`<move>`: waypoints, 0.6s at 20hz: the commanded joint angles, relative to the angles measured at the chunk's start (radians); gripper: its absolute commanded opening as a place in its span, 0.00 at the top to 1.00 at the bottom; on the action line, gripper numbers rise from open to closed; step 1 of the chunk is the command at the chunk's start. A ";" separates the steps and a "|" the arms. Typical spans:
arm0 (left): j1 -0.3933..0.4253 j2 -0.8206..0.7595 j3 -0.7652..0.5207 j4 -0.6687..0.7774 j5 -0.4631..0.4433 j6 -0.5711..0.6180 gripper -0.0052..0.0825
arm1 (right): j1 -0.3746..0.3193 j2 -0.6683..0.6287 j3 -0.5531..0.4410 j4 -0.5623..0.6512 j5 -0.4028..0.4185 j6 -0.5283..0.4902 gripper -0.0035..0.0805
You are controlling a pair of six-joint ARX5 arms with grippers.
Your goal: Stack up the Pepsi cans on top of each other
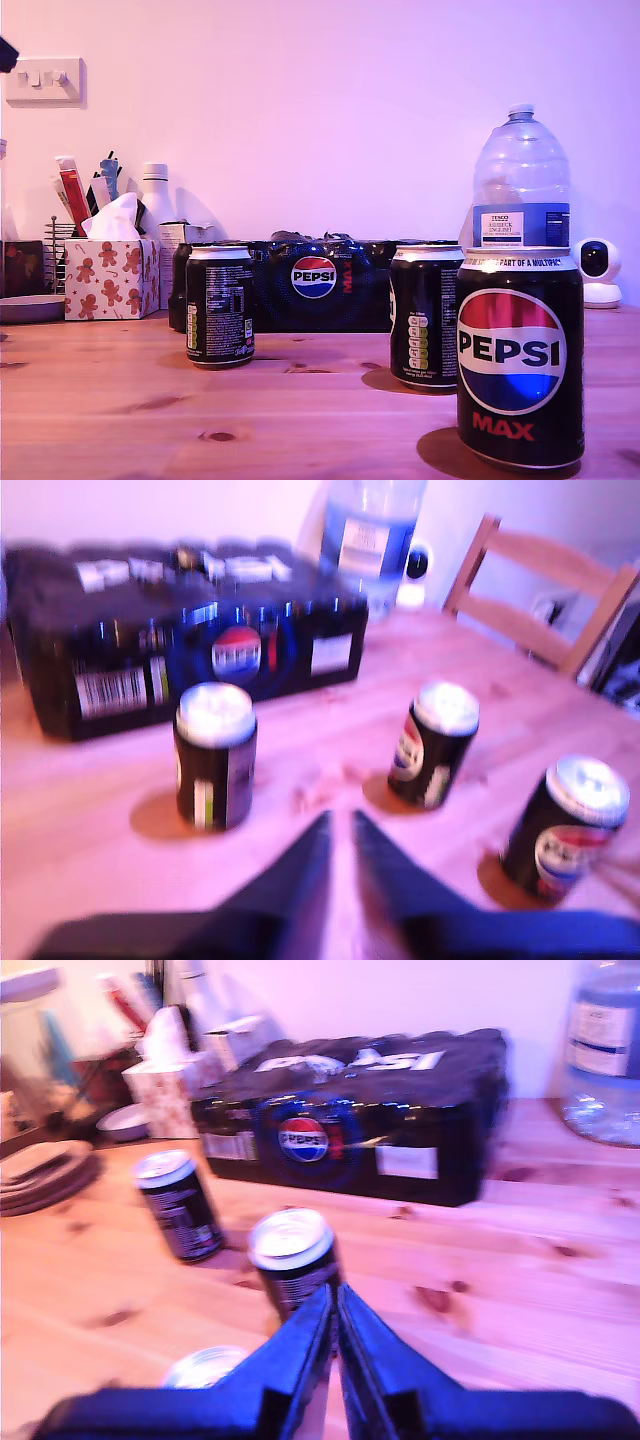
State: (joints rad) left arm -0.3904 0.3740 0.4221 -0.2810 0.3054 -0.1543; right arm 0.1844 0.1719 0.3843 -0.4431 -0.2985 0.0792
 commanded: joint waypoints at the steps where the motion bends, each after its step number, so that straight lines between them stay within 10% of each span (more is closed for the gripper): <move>1: -0.001 0.035 -0.016 0.047 -0.003 -0.008 0.44 | 0.001 0.000 -0.010 0.014 -0.024 0.019 0.93; 4: -0.004 0.112 -0.017 0.111 -0.007 0.001 0.19 | 0.014 0.000 -0.010 0.028 -0.067 0.110 0.81; 12: -0.005 0.368 -0.017 0.231 -0.013 0.088 0.19 | 0.065 0.010 -0.010 -0.066 -0.195 0.233 0.70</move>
State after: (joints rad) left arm -0.3912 0.7239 0.4221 -0.0692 0.2882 -0.0738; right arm 0.2409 0.1726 0.3840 -0.5106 -0.4683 0.2955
